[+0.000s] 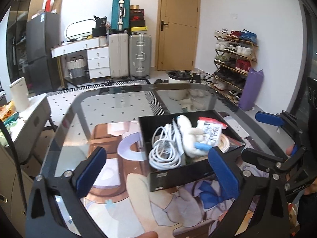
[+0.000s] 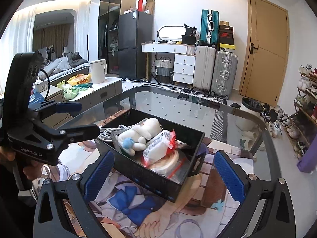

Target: Organize soft objects

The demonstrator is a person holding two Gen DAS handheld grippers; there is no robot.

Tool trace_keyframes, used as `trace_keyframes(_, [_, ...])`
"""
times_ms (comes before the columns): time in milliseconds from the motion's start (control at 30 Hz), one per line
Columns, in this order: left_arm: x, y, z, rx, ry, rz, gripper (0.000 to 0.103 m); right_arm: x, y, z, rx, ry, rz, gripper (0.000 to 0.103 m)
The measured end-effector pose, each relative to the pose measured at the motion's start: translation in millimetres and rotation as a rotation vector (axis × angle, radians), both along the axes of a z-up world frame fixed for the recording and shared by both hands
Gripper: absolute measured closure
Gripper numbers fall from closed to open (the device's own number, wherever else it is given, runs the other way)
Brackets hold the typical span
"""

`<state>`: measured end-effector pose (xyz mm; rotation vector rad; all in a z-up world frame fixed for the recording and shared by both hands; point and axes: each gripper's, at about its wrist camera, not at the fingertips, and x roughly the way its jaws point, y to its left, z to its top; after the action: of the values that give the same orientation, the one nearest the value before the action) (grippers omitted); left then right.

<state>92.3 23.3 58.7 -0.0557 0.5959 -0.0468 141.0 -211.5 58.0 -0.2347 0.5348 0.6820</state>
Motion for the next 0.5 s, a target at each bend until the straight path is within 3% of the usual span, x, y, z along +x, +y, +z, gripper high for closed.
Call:
trace_keyframes(200, [-7.7,6.7,-8.4,-0.017,-0.024,0.068,0.0,-6.8,0.3,2.5,0.031,-0.011,0.0,0.0])
trace_keyframes(500, [-6.5,8.6,-24.7,-0.028,-0.053,0.096,0.0,-15.4,-9.9,-1.7,0.062,-0.039,-0.041,0.0])
